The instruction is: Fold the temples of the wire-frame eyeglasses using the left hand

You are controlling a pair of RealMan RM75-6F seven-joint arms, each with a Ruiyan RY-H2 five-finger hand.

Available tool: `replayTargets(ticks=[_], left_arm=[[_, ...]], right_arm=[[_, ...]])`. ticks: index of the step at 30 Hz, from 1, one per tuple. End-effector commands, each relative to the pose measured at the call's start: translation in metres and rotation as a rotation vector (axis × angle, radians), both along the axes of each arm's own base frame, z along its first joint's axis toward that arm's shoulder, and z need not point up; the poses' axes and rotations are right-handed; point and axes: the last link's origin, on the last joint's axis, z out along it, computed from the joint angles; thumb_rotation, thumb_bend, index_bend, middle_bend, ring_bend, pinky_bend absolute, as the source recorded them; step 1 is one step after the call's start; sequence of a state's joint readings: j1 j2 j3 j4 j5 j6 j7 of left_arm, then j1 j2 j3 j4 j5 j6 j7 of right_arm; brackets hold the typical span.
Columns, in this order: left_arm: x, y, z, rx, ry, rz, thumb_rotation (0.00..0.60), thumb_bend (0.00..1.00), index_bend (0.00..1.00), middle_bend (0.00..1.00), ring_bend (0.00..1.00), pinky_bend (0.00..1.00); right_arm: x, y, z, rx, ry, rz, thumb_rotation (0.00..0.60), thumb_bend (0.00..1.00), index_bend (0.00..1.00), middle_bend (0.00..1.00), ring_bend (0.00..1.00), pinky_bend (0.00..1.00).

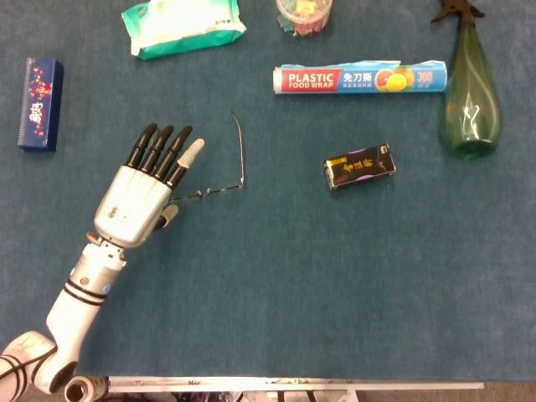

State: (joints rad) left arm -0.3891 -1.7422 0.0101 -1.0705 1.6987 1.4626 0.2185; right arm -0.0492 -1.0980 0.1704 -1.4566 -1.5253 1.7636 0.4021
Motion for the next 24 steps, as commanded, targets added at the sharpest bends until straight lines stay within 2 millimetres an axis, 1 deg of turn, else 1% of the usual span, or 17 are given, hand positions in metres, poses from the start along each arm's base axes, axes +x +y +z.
replayTargets(ticks=[1,3,4,5,7,9,15,19,21,24], left_arm=[[-0.004,-0.014,0.012,-0.019,-0.013,-0.006,0.6,0.1,0.05,0.0,0.0,0.05],[-0.005,-0.021,0.021,-0.026,0.013,-0.011,0.6,0.1,0.17,0.0,0.0,0.05],[-0.005,-0.024,0.024,-0.032,0.023,-0.01,0.6,0.1,0.21,0.0,0.0,0.05],[-0.006,-0.026,0.026,-0.04,0.033,-0.007,0.6,0.11,0.26,0.0,0.0,0.05],[-0.007,-0.03,0.031,-0.065,0.055,0.003,0.6,0.18,0.32,0.0,0.0,0.05],[-0.009,-0.032,0.037,-0.099,0.092,0.007,0.6,0.28,0.35,0.0,0.0,0.05],[-0.014,-0.031,0.045,-0.21,0.154,0.038,0.6,0.5,0.36,0.0,0.0,0.05],[-0.011,-0.03,0.048,-0.253,0.175,0.051,0.6,0.6,0.35,0.0,0.0,0.05],[-0.01,-0.028,0.048,-0.255,0.183,0.053,0.6,0.65,0.32,0.0,0.0,0.05],[-0.008,-0.025,0.048,-0.262,0.176,0.065,0.6,0.71,0.29,0.0,0.0,0.05]], right_arm=[[0.0,0.0,-0.001,0.004,0.002,0.002,0.6,0.19,0.33,0.29,0.23,0.38],[0.001,0.0,-0.001,0.006,0.004,0.004,0.6,0.19,0.33,0.29,0.23,0.38],[0.001,0.0,-0.002,0.006,0.004,0.004,0.6,0.19,0.33,0.29,0.23,0.38],[0.001,0.0,-0.002,0.007,0.005,0.004,0.6,0.19,0.33,0.29,0.23,0.38],[0.001,-0.001,-0.002,0.007,0.005,0.003,0.6,0.19,0.33,0.29,0.23,0.38],[0.002,-0.001,-0.002,0.009,0.006,0.003,0.6,0.19,0.33,0.29,0.23,0.38],[0.002,-0.002,-0.003,0.01,0.007,0.001,0.6,0.19,0.33,0.29,0.23,0.38],[0.002,-0.002,-0.003,0.013,0.009,0.0,0.6,0.19,0.33,0.29,0.23,0.38],[0.002,-0.003,-0.004,0.016,0.011,0.001,0.6,0.19,0.33,0.29,0.23,0.38],[0.002,-0.003,-0.004,0.018,0.013,0.0,0.6,0.19,0.33,0.29,0.23,0.38]])
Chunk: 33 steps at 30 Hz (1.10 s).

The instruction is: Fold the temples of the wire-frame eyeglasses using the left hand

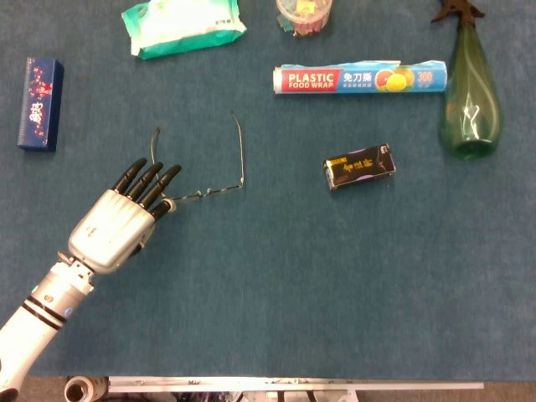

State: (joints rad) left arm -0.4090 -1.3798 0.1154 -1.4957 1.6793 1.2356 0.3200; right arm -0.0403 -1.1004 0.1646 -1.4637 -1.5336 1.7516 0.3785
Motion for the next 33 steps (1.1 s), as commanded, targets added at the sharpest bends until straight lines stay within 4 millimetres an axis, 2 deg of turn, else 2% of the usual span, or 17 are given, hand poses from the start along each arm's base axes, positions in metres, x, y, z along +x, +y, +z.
replayTargets(ticks=[1,2,4,5,6,7,10,22,27,33], left_arm=[[0.002,0.003,0.001,-0.003,-0.006,0.011,0.595,0.72,0.29,0.0,0.0,0.05],[0.003,0.004,0.001,-0.006,-0.012,0.019,0.567,0.75,0.28,0.0,0.0,0.04],[0.004,0.005,0.001,-0.017,-0.023,0.036,0.46,0.78,0.27,0.0,0.0,0.04],[0.005,0.006,0.001,-0.022,-0.029,0.046,0.386,0.8,0.26,0.0,0.0,0.04],[0.006,0.006,0.001,-0.03,-0.036,0.059,0.344,0.81,0.25,0.0,0.0,0.04],[0.007,0.007,0.001,-0.036,-0.041,0.069,0.329,0.81,0.24,0.0,0.0,0.03],[0.008,0.007,0.0,-0.051,-0.05,0.099,0.311,0.82,0.22,0.0,0.0,0.03],[0.015,0.007,-0.008,-0.081,-0.082,0.205,0.305,0.85,0.19,0.0,0.0,0.0],[0.016,0.004,-0.012,-0.109,-0.055,0.256,0.234,0.86,0.17,0.0,0.0,0.0],[0.02,0.004,-0.012,-0.121,-0.038,0.313,0.225,0.87,0.11,0.0,0.0,0.0]], right_arm=[[0.0,0.0,0.0,0.001,0.0,-0.001,0.6,0.19,0.33,0.29,0.23,0.38],[0.0,-0.001,0.0,0.002,0.001,-0.002,0.6,0.19,0.33,0.29,0.23,0.38],[0.0,-0.001,-0.001,0.004,0.002,-0.002,0.6,0.19,0.33,0.29,0.23,0.38],[0.0,-0.001,-0.001,0.005,0.002,-0.002,0.6,0.19,0.33,0.29,0.23,0.38],[0.001,-0.002,-0.002,0.006,0.004,-0.002,0.6,0.19,0.33,0.29,0.23,0.38],[0.001,-0.002,-0.002,0.008,0.005,-0.002,0.6,0.19,0.33,0.29,0.23,0.38],[0.001,-0.002,-0.003,0.011,0.007,-0.001,0.6,0.19,0.33,0.29,0.23,0.38],[0.002,-0.002,-0.004,0.015,0.011,-0.001,0.6,0.19,0.33,0.29,0.23,0.38],[0.002,-0.002,-0.004,0.015,0.01,0.0,0.6,0.19,0.33,0.29,0.23,0.38],[0.001,-0.002,-0.003,0.016,0.009,0.0,0.6,0.19,0.33,0.29,0.23,0.38]])
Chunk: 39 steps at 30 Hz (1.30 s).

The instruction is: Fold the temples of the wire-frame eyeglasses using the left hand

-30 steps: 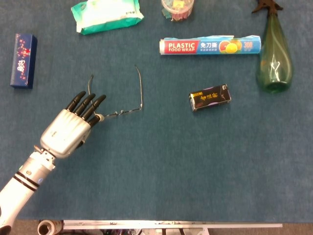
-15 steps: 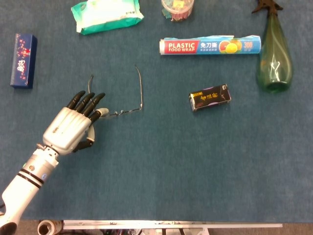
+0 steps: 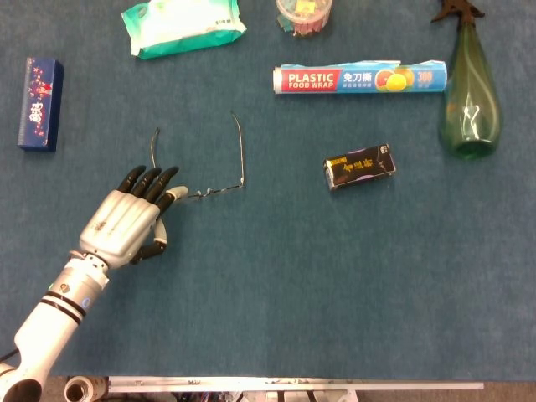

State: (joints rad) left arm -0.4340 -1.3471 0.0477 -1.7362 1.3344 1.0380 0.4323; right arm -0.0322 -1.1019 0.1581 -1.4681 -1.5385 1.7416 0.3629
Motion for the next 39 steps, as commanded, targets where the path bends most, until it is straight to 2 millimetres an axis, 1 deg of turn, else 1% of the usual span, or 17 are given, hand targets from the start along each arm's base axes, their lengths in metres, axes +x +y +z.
replayTargets(ticks=[1,10,33,39], left_arm=[[0.004,0.001,0.0,-0.005,0.014,0.017,0.225,0.87,0.1,0.0,0.0,0.0],[0.008,0.002,-0.005,0.008,0.051,0.016,0.224,0.87,0.08,0.0,0.0,0.0],[0.0,-0.001,-0.014,-0.01,0.156,0.0,0.227,0.87,0.08,0.0,0.0,0.0],[-0.001,-0.006,-0.015,-0.016,0.161,-0.004,0.226,0.87,0.08,0.0,0.0,0.0]], right_arm=[[0.0,0.0,0.0,0.0,0.0,0.0,0.6,0.19,0.33,0.29,0.23,0.38],[0.0,0.0,0.0,0.002,-0.001,0.0,0.6,0.19,0.33,0.29,0.23,0.38],[-0.001,0.0,0.001,-0.001,-0.003,-0.002,0.6,0.19,0.33,0.29,0.23,0.38],[-0.001,0.0,0.001,-0.001,-0.003,-0.002,0.6,0.19,0.33,0.29,0.23,0.38]])
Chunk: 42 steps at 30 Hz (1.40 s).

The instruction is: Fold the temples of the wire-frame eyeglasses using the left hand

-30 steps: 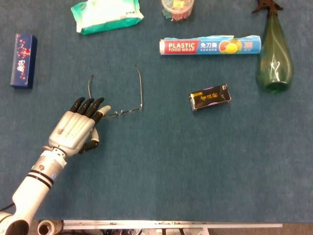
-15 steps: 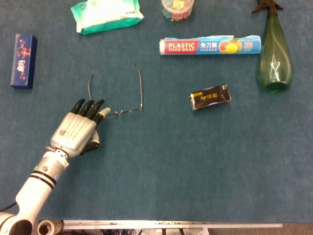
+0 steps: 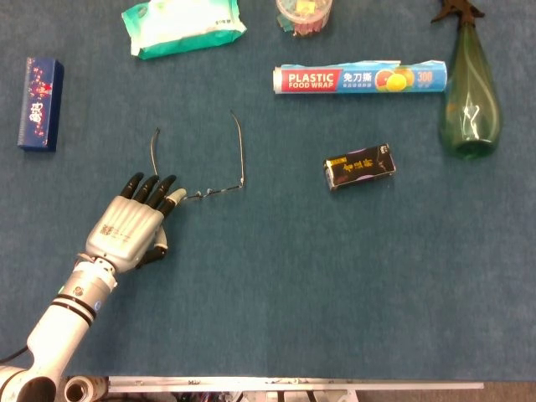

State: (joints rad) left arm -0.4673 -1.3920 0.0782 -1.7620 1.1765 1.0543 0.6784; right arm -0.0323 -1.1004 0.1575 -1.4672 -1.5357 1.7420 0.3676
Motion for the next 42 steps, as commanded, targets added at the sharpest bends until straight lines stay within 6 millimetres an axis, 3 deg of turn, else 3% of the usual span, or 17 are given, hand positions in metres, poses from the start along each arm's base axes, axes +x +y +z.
replayTargets(ticks=[1,11,23,35,42], left_arm=[[-0.001,-0.003,0.0,-0.004,0.003,-0.001,0.226,0.87,0.08,0.0,0.0,0.0],[0.0,-0.02,-0.003,-0.026,0.003,-0.035,0.226,0.87,0.08,0.0,0.0,0.0],[-0.003,-0.056,-0.006,-0.046,-0.017,-0.086,0.229,0.87,0.08,0.0,0.0,0.0],[-0.001,-0.065,0.006,-0.034,-0.05,-0.09,0.244,0.87,0.08,0.0,0.0,0.0],[-0.018,-0.058,0.025,0.017,-0.034,-0.038,0.251,0.87,0.08,0.0,0.0,0.0]], right_arm=[[0.0,0.0,0.0,0.0,0.0,-0.001,0.6,0.19,0.33,0.29,0.23,0.38],[0.0,0.0,0.0,-0.001,0.0,-0.001,0.6,0.19,0.33,0.29,0.23,0.38],[0.0,0.002,0.0,-0.002,-0.001,0.003,0.6,0.19,0.33,0.29,0.23,0.38],[0.0,0.002,0.001,-0.001,-0.003,0.003,0.6,0.19,0.33,0.29,0.23,0.38],[-0.001,0.003,0.002,-0.006,-0.008,0.005,0.6,0.19,0.33,0.29,0.23,0.38]])
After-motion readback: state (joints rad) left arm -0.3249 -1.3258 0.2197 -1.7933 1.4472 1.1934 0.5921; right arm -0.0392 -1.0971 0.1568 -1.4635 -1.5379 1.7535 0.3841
